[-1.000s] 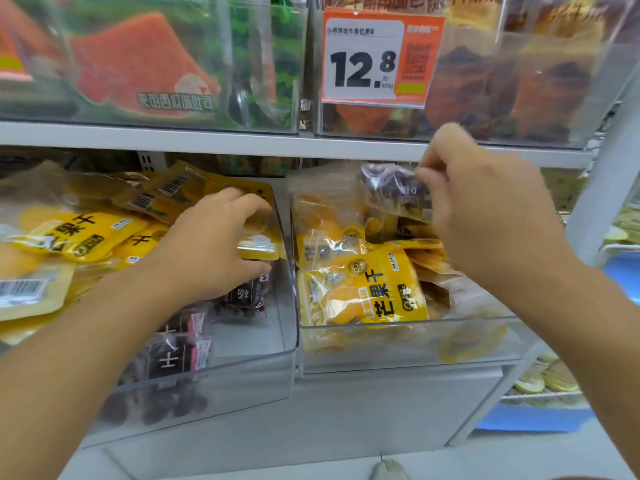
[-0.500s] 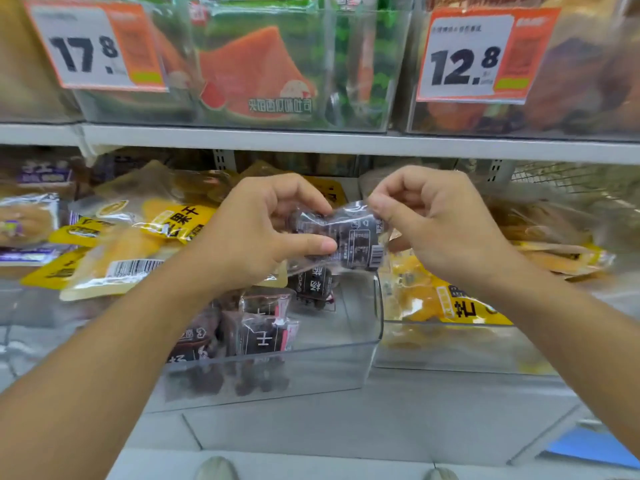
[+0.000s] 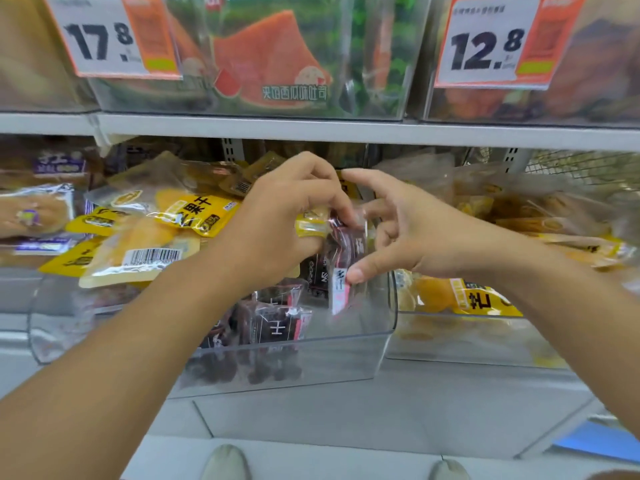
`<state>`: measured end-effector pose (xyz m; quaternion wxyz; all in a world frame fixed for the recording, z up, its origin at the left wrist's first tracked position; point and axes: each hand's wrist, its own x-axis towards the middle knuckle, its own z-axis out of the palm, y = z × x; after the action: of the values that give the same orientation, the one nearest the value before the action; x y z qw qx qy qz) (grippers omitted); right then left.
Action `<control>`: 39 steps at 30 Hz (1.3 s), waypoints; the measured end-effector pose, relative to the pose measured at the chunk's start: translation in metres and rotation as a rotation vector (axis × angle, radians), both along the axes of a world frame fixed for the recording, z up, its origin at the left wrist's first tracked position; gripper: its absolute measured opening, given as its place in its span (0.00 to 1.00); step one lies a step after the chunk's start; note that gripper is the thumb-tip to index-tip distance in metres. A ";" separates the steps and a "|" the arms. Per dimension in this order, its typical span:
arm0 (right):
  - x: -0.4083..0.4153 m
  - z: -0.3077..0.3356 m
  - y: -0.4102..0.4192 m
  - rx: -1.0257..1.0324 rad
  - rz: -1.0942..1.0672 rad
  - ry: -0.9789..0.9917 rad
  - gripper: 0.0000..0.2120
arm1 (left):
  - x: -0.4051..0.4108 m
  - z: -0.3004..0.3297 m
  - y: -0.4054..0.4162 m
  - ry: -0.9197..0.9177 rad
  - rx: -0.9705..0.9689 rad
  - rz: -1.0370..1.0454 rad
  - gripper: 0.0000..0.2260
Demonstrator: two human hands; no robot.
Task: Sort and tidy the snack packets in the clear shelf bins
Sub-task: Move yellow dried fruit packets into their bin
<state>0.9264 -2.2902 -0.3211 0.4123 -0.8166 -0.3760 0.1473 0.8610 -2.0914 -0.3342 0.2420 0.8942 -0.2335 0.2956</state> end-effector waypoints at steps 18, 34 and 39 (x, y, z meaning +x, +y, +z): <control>-0.050 0.054 0.030 -0.563 -0.139 -0.983 0.25 | 0.008 -0.013 0.022 0.537 0.401 0.384 0.24; -0.017 -0.017 0.064 -0.856 -0.105 -1.026 0.22 | 0.003 -0.013 0.022 0.508 0.391 0.395 0.27; -0.019 -0.026 0.068 -0.800 -0.098 -1.082 0.10 | 0.003 -0.013 0.023 0.501 0.388 0.392 0.27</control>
<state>0.9074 -2.2223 -0.3471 -0.1622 -0.8813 -0.4086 -0.1734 0.8644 -2.0686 -0.3475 0.0566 0.9957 -0.0432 0.0586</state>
